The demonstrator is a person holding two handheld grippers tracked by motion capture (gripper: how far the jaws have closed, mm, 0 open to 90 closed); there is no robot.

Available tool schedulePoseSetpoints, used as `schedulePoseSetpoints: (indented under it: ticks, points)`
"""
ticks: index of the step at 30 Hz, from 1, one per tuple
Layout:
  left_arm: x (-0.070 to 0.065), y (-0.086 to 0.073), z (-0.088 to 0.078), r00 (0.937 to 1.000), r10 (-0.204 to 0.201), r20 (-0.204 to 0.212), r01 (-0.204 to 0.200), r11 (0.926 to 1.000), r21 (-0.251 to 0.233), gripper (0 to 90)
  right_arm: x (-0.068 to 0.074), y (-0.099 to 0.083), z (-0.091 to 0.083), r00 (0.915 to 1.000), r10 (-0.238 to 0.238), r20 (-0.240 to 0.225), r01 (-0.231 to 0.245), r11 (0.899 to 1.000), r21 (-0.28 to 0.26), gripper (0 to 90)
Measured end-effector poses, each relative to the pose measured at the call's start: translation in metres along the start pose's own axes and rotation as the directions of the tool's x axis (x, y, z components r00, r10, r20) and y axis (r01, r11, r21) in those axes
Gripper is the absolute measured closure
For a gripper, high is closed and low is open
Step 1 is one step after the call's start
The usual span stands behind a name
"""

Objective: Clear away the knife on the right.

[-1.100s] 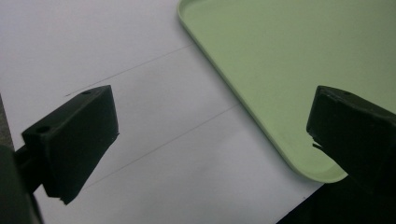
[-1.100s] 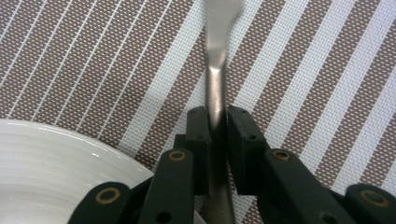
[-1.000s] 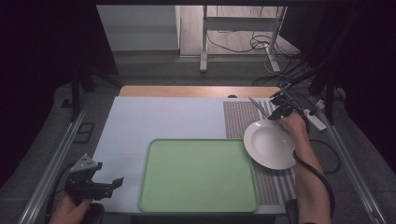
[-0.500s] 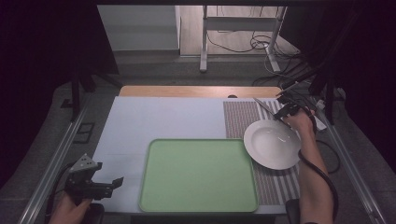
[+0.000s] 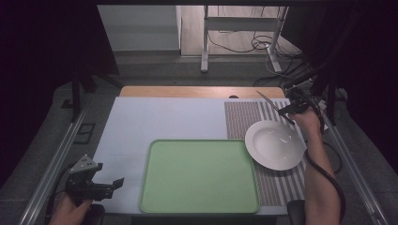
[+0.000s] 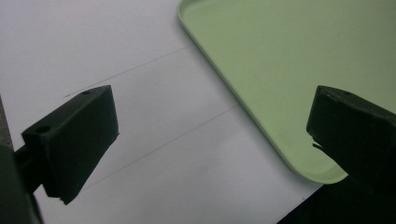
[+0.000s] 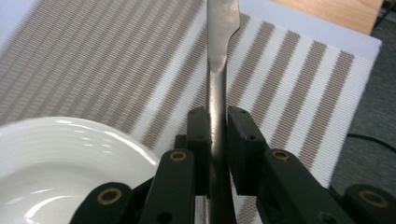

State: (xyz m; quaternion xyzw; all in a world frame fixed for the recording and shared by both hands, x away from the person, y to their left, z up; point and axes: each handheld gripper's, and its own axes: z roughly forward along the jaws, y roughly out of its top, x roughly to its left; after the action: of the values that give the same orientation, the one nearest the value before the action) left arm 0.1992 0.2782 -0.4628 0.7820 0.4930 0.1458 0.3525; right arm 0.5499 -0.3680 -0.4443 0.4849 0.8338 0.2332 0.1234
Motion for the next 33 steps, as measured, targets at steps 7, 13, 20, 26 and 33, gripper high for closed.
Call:
schedulePoseSetpoints:
  ticks: [7,13,20,26,33]
  points:
    - [0.0,0.0,0.0,1.0,0.003,-0.001,-0.003,1.0,0.001,2.3,0.023,-0.004,-0.016,0.9991,-0.007,-0.042,0.006,1.0,-0.03,80.4]
    - [0.0,0.0,0.0,1.0,0.001,0.0,-0.001,1.0,-0.001,2.3,0.045,-0.013,-0.02,0.9969,-0.024,-0.075,0.022,0.999,-0.029,80.4]
    - [0.0,0.0,0.0,1.0,0.003,-0.002,-0.003,1.0,0.0,2.3,0.072,-0.025,-0.025,0.9931,-0.051,-0.105,0.048,0.998,-0.034,80.3]
    - [-0.001,0.0,0.0,1.0,0.008,-0.004,-0.008,1.0,0.003,2.4,0.099,-0.037,-0.028,0.9874,-0.089,-0.131,0.086,0.996,-0.029,80.3]
    - [-0.001,0.0,0.0,0.9999,0.014,-0.006,-0.014,0.9999,0.005,2.4,0.129,-0.05,-0.028,0.9757,-0.141,-0.168,0.138,0.99,-0.03,80.3]
